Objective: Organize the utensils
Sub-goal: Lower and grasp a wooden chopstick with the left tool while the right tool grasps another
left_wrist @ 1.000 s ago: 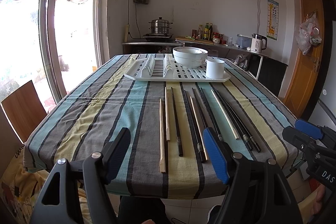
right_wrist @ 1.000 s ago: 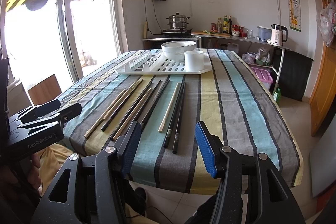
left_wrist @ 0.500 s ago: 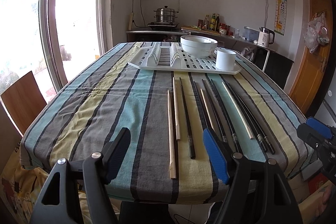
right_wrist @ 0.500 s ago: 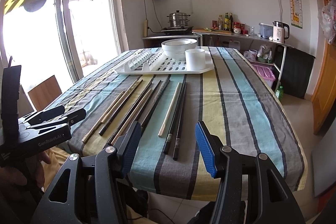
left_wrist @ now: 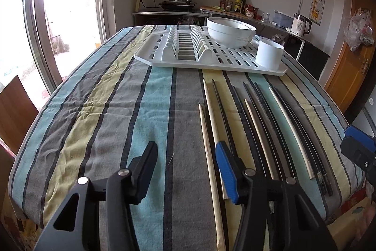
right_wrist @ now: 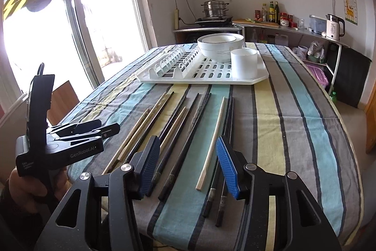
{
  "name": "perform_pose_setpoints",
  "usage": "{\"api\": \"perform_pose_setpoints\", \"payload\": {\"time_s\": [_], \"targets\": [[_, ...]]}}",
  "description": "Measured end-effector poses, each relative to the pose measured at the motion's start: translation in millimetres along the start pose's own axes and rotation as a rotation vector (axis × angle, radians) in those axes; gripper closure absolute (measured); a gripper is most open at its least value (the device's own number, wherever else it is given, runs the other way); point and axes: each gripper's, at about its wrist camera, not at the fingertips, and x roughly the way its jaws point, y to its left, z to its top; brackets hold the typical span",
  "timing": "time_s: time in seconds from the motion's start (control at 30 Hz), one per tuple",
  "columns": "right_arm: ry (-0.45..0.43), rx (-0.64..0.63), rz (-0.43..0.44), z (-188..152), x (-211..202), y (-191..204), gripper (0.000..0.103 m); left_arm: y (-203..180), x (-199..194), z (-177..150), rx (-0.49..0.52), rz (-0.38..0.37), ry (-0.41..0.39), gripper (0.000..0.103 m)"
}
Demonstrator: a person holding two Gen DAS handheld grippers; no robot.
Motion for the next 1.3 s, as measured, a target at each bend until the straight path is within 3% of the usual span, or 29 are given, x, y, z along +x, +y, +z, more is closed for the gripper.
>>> {"api": "perform_pose_setpoints", "payload": {"time_s": [0.2,0.3,0.7,0.87,1.0,1.3], "targets": [[0.097,0.01,0.008,20,45,-3,0.078,0,24,13,0.015,-0.022,0.053,0.054],[0.134,0.022,0.022,31,61,-4,0.084,0,32,18,0.014,-0.044,0.082,0.055],[0.236,0.034,0.039,65,115,-7,0.085,1,51,27,0.028,-0.045,0.124,0.059],[0.26,0.027,0.055,63,124,-3,0.085,2,53,29,0.039,-0.032,0.124,0.063],[0.277,0.016,0.089,59,127,3,0.091,1,53,28,0.051,-0.014,0.115,0.065],[0.33,0.018,0.063,53,142,6,0.096,0,51,26,0.055,-0.007,0.105,0.066]]}}
